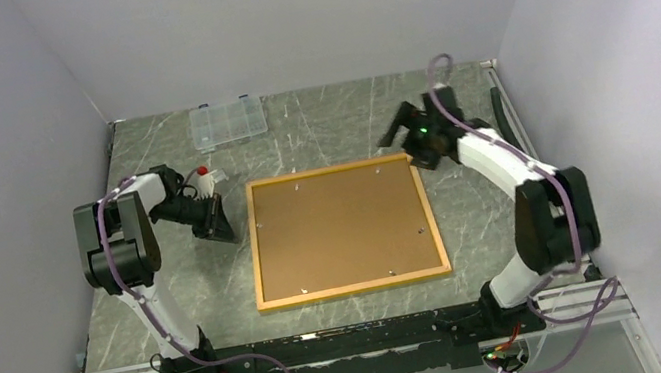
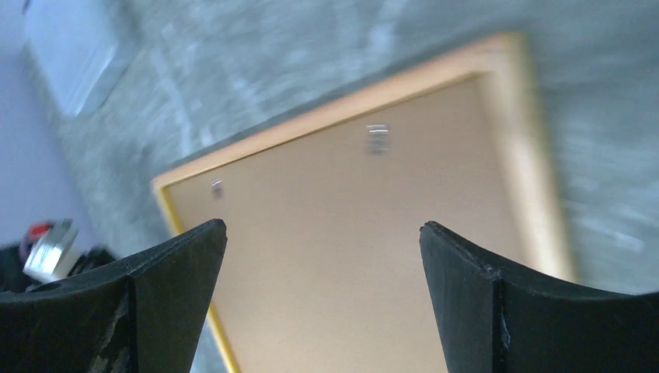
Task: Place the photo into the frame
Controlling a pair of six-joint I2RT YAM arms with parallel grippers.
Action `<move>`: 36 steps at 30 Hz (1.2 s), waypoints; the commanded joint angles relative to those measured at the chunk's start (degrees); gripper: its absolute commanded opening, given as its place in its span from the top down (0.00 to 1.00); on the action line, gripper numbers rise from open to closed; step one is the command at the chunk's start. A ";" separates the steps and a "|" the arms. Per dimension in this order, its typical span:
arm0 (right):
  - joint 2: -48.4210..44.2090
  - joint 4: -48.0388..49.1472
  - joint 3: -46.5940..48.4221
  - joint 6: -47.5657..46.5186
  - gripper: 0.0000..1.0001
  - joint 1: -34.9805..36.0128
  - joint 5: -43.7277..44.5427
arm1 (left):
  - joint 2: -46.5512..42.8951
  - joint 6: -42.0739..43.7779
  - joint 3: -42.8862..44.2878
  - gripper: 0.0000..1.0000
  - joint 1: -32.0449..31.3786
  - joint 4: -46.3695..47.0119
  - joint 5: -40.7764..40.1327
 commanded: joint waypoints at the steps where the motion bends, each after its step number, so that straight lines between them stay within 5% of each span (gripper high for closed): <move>1: -7.84 -1.63 -8.83 -2.49 0.00 -8.48 6.48 | -4.14 5.97 -2.55 0.88 -1.86 0.41 -4.34; 16: 5.16 5.06 -6.43 -0.59 0.00 -11.70 -5.48 | -8.02 9.05 -8.59 0.88 -10.83 1.20 -8.86; 24: 17.80 4.52 8.50 1.22 0.00 -4.78 -9.06 | -9.50 9.12 -8.89 0.88 -18.10 -0.22 -8.53; 31: 26.06 -3.15 24.97 -1.31 0.00 -2.08 -4.77 | -8.44 10.45 -5.67 0.85 -26.91 -5.48 -6.19; 36: 20.91 -6.79 25.91 -6.17 0.00 -1.51 5.05 | -11.56 16.45 -2.61 0.78 -22.55 -15.29 -5.52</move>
